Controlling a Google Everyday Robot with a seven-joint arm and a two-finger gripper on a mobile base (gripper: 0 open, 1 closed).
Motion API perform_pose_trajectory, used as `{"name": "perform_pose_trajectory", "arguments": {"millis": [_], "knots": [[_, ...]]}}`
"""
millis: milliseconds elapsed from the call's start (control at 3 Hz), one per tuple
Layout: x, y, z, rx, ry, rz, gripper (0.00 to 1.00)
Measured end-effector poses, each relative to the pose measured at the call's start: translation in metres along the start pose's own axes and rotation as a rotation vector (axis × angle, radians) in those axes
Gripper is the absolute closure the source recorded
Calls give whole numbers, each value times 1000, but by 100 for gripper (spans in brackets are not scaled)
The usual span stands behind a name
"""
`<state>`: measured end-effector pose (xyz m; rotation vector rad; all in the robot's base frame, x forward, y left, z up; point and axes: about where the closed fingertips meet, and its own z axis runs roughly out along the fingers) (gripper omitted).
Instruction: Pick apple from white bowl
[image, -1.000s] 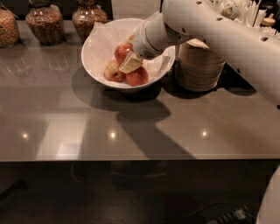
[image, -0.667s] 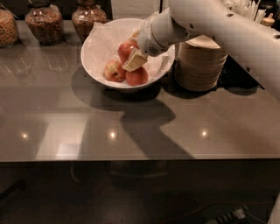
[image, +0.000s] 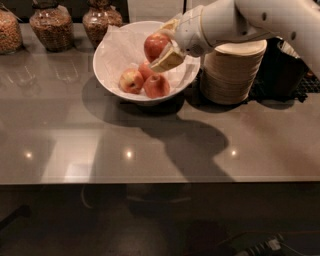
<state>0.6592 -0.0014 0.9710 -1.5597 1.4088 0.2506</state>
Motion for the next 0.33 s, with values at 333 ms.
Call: {"name": "perform_pose_trajectory", "arguments": {"millis": [333], "knots": [[-11,23,-34,-60,-76,-16,100]]}}
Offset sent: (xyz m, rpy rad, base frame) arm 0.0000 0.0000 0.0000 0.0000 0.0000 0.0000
